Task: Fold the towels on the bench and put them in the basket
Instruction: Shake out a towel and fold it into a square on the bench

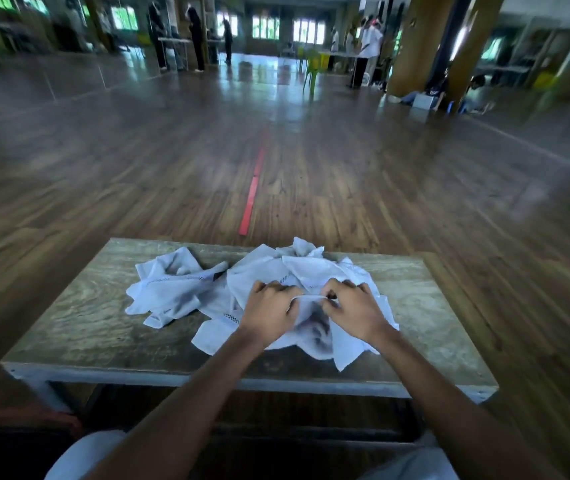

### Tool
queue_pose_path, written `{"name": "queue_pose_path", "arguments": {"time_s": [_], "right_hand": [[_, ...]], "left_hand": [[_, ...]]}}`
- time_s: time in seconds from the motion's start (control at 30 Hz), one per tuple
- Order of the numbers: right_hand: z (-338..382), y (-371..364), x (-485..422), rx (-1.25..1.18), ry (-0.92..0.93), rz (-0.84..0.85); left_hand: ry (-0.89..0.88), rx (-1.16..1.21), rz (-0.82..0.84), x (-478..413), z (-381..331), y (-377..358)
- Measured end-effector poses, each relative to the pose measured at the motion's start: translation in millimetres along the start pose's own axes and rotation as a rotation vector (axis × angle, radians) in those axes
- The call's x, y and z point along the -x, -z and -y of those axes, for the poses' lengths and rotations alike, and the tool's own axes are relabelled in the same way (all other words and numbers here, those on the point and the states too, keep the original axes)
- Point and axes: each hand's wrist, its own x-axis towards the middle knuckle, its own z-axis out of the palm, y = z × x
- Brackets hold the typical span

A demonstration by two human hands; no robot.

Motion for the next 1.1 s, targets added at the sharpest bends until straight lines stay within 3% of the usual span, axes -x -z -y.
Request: {"name": "queue_pose_path", "arguments": {"time_s": [0.2,0.43,0.6,0.83,0.97,1.1], "right_hand": [[42.6,107.1,-34.8,-0.201,-0.036,-0.008],[71.2,234.4,-59.6,0.035,-0.006,-0.015],[74.7,302.9,-58.0,0.033,0.054,-0.016],[86.0,338.3,-59.2,-0.025,0.096,-0.194],[89.6,340.3,-58.7,-0.032,0.117,-0.211],[88.5,353.8,-60.5,-0.009,0.139,-0.339]], "left_hand": [[-0.133,-0.12,-0.088,-57.6,-5.4,107.4],[-0.112,-0.251,-0.16,-108.7,-17.2,245.1],[-0.096,-0.333,-0.16,-118.2,-15.5,312.8],[-0.142,-0.442,-0.007,-110.1,-2.4,316.6],[-0.057,-0.235,0.061,-100.9,15.8,297.7],[0.066,-0.013,0.026,-110.4,27.7,308.7]]}}
